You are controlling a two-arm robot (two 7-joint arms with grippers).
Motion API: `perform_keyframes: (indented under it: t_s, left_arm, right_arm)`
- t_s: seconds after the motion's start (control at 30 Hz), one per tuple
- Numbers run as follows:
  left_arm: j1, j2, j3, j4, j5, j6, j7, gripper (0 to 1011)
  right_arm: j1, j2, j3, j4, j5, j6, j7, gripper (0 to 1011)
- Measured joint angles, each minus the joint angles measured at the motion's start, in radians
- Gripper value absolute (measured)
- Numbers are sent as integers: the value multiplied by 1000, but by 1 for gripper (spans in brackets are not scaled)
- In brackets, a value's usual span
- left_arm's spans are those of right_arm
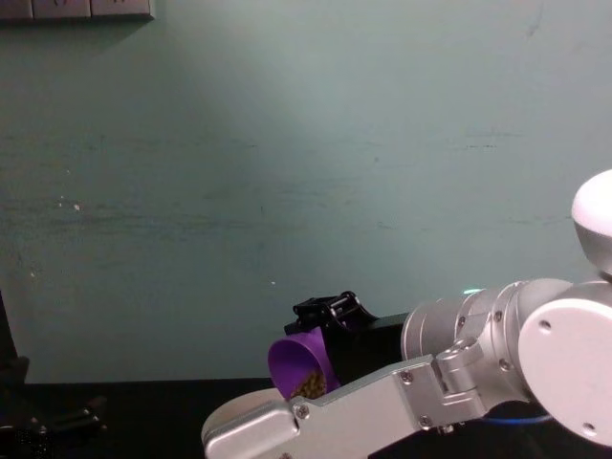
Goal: Pick up the cup and pour the mung beans from the cup into the bowl.
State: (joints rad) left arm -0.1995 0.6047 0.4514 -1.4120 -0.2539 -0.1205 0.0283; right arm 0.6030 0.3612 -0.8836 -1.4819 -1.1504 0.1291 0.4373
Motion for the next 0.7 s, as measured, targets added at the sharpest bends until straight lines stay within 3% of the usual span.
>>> perform_keyframes:
  t_s: [0.7]
  left_arm:
    - [0,0,0,0,0,0,0,1000]
  right_arm:
    - [3,4,-9,-6,-18,2,4,726]
